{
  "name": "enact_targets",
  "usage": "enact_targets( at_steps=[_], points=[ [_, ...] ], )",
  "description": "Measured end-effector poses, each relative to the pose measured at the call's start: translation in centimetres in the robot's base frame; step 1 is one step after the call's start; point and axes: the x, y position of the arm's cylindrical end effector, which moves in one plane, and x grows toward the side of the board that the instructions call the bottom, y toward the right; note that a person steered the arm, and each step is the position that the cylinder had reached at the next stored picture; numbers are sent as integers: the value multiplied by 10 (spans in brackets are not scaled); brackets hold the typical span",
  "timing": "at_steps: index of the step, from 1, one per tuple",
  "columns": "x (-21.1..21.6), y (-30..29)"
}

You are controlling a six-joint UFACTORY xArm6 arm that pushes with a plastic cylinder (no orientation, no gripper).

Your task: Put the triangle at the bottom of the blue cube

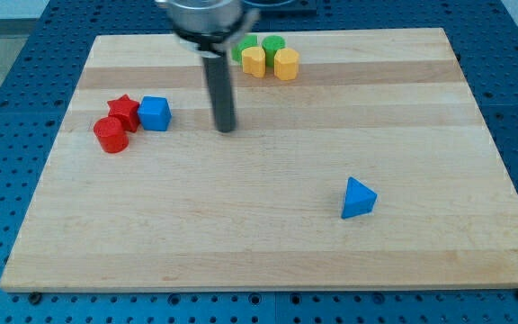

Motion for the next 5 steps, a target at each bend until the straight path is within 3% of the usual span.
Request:
enact_targets(
  at_steps=[3, 4, 5],
  points=[
    [97, 186],
    [138, 193],
    [149, 173]
  ],
)
